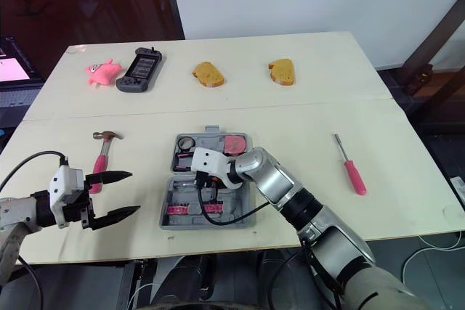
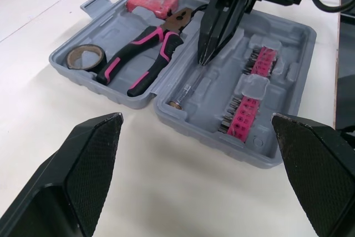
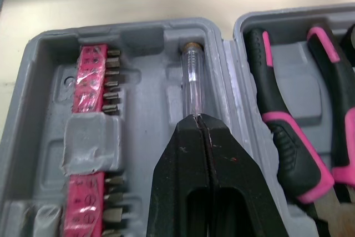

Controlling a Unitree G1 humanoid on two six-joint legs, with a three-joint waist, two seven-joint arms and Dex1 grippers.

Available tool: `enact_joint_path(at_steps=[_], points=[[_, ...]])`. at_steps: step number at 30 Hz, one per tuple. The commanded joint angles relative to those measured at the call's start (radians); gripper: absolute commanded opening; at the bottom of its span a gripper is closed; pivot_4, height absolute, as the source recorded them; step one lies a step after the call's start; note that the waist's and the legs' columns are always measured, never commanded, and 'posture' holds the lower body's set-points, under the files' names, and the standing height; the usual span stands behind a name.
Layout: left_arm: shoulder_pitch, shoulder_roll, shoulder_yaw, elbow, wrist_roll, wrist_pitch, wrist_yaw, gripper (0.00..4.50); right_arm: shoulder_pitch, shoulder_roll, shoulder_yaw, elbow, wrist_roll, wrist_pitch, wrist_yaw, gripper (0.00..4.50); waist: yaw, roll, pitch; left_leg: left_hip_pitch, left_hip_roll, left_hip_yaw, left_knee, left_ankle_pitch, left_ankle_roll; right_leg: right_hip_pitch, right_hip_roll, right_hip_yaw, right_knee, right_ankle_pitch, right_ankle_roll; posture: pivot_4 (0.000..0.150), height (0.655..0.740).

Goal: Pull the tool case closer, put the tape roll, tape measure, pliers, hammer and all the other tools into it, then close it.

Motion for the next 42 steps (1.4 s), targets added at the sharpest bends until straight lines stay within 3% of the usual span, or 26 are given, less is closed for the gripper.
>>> enact_joint_path(at_steps=[1, 11, 16, 19, 22, 26, 29, 35, 42], points=[[0.001, 0.015, 0.035, -0.026, -0.013, -0.004, -0.001, 4.5, -0.002, 0.011, -0.001, 0.048, -0.03, -0.032, -0.006, 0.04, 0.0, 0.0, 0.0, 0.001, 0.0, 0.0, 0.0, 0.0, 0.0, 0.001, 0.0, 0.0, 0.0, 0.0, 0.0, 0.15, 0.74], [-0.007, 0.019, 0.038, -0.018, -0.012, -0.006, -0.005, 4.5, 0.017, 0.023, -0.012, 0.125, -0.042, -0.074, 0.003, 0.04, 0.0, 0.0, 0.0, 0.003, 0.0, 0.0, 0.0, 0.0, 0.0, 0.003, 0.001, 0.0, 0.0, 0.0, 0.0, 0.15, 0.74], [-0.006, 0.017, 0.042, -0.018, -0.018, -0.006, -0.008, 4.5, 0.023, 0.042, -0.086, 0.061, 0.017, -0.132, 0.011, 0.04, 0.0, 0.0, 0.0, 0.003, 0.0, 0.0, 0.0, 0.0, 0.0, 0.003, 0.001, 0.0, 0.0, 0.0, -0.001, 0.15, 0.74], [-0.012, 0.011, 0.043, -0.016, -0.026, -0.005, -0.01, 4.5, 0.011, 0.041, -0.178, -0.015, 0.107, -0.071, 0.038, 0.04, 0.001, 0.0, 0.0, 0.002, 0.0, 0.0, 0.0, 0.0, -0.001, 0.003, 0.001, 0.0, 0.0, 0.0, -0.001, 0.15, 0.74], [-0.024, 0.012, 0.048, -0.009, -0.047, 0.015, -0.016, 4.5, 0.005, -0.012, -0.248, -0.112, 0.159, -0.037, 0.076, 0.88, 0.002, 0.0, 0.0, 0.002, 0.001, 0.0, 0.0, 0.0, -0.001, 0.002, 0.001, 0.0, 0.0, 0.0, -0.001, 0.15, 0.74], [-0.036, 0.021, 0.074, 0.019, -0.073, 0.039, -0.023, 4.5, 0.04, -0.111, -0.311, -0.216, 0.191, -0.04, 0.107, 2.94, 0.004, 0.0, 0.0, 0.002, 0.001, 0.0, 0.0, 0.0, -0.001, 0.003, 0.0, 0.0, 0.0, 0.0, -0.001, 0.15, 0.74], [-0.02, 0.035, 0.132, 0.052, -0.09, 0.045, -0.034, 4.5, 0.156, -0.213, -0.419, -0.317, 0.185, -0.054, 0.042, 4.47, 0.01, 0.0, -0.001, 0.002, 0.001, 0.0, 0.0, 0.0, -0.001, 0.003, 0.0, 0.0, -0.001, 0.0, 0.0, 0.15, 0.74], [0.03, 0.024, 0.264, 0.128, -0.108, 0.045, 0.001, 4.5, 0.418, -0.314, -0.643, -0.406, 0.26, -0.058, -0.036, 4.47, 0.019, 0.0, 0.0, 0.002, 0.002, 0.002, 0.0, 0.0, 0.0, 0.003, -0.001, 0.0, -0.001, 0.0, 0.0, 0.15, 0.74], [0.1, 0.014, 0.414, 0.304, -0.085, -0.016, 0.044, 4.5, 0.612, -0.446, -0.937, -0.295, 0.415, -0.168, 0.099, 4.47, 0.032, 0.0, 0.0, 0.002, 0.005, 0.004, 0.001, 0.0, 0.0, 0.006, 0.0, 0.0, -0.004, 0.0, -0.001, 0.15, 0.74]])
